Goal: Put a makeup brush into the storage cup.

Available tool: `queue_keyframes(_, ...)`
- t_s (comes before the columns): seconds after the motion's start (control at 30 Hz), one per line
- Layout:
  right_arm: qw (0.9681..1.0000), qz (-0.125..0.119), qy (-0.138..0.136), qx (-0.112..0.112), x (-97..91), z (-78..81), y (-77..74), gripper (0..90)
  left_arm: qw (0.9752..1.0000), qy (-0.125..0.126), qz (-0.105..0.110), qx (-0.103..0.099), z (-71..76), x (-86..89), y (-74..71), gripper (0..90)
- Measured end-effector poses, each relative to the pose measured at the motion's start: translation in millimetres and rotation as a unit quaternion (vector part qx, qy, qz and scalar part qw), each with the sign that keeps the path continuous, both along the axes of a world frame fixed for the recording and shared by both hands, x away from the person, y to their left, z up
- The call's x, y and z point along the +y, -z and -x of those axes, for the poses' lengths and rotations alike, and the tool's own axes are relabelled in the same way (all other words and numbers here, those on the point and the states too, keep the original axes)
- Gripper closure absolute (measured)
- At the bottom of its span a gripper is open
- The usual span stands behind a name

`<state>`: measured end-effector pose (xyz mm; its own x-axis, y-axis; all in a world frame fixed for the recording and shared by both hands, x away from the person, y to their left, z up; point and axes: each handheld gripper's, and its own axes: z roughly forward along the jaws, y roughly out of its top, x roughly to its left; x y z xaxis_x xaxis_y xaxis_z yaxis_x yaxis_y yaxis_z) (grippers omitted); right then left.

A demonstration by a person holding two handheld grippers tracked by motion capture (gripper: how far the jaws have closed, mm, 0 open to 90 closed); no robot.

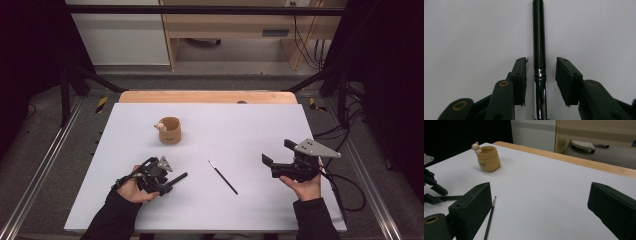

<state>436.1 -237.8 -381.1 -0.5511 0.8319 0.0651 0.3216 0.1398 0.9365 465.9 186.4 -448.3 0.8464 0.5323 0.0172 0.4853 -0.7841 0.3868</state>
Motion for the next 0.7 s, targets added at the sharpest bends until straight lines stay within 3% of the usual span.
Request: queue_keyframes(0.7,1.0000,0.002,-0.001,0.004,1.6,-0.3,0.5,5.8,0.9999,-0.004,-0.008,0.014,2.3,-3.9,0.1,77.8)
